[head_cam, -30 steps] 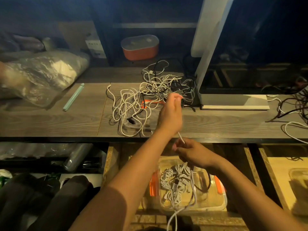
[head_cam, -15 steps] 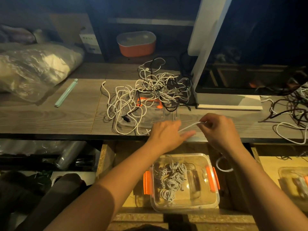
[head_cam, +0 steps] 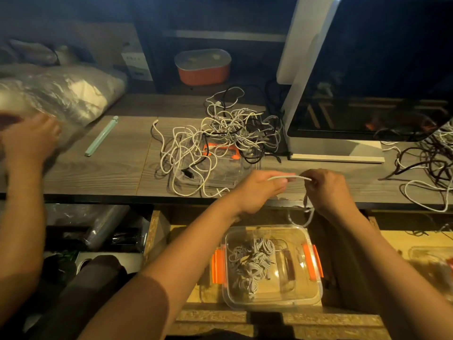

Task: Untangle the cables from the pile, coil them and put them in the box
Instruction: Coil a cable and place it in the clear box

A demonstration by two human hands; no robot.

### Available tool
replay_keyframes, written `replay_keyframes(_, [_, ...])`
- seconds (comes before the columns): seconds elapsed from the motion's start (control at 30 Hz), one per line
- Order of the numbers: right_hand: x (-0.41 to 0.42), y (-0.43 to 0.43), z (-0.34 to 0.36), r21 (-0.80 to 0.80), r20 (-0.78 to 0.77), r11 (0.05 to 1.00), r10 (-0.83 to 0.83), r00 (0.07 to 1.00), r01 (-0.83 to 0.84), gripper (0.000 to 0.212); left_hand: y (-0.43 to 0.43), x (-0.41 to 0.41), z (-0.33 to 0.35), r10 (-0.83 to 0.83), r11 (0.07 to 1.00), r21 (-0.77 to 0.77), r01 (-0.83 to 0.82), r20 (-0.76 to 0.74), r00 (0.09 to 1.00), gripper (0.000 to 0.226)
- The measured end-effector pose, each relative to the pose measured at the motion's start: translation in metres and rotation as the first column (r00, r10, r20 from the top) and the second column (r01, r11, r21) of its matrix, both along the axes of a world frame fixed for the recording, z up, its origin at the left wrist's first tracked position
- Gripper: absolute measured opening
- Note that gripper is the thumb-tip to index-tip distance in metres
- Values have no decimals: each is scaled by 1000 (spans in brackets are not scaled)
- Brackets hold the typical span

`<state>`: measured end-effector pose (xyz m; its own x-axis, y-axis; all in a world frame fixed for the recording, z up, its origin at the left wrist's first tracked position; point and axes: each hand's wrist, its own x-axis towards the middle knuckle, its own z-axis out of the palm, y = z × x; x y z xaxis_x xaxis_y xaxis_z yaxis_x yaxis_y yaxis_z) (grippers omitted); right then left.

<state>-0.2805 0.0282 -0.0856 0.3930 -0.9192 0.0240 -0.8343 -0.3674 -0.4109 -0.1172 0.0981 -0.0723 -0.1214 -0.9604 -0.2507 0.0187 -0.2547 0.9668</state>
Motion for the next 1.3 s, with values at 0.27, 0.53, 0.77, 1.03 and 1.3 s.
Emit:
replay_keyframes(0.27, [40,42,-2,488,154,855,113,982,-175,10,-16,-6,8,524,836,187,-515,-550,651,22])
replay_keyframes(0.53, [63,56,25,712,257,640,145,955,-289,21,-36,30,-13,649,759,-500,-417,625,434,25])
replay_keyframes(0.77, [37,33,31,470,25,835,313,950,-287,22,-42,42,-38,389,910,-320,-265,880,273,25])
replay_keyframes(1.03, [4,-4,32,411,204,884,150,967,-224,12,-35,37,-37,-127,971,-23,239,796,592,52])
replay_keyframes(1.3, [5,-18,23,405,-224,857,430,875,-318,18,-24,48,-45,-288,958,197,210,681,673,24])
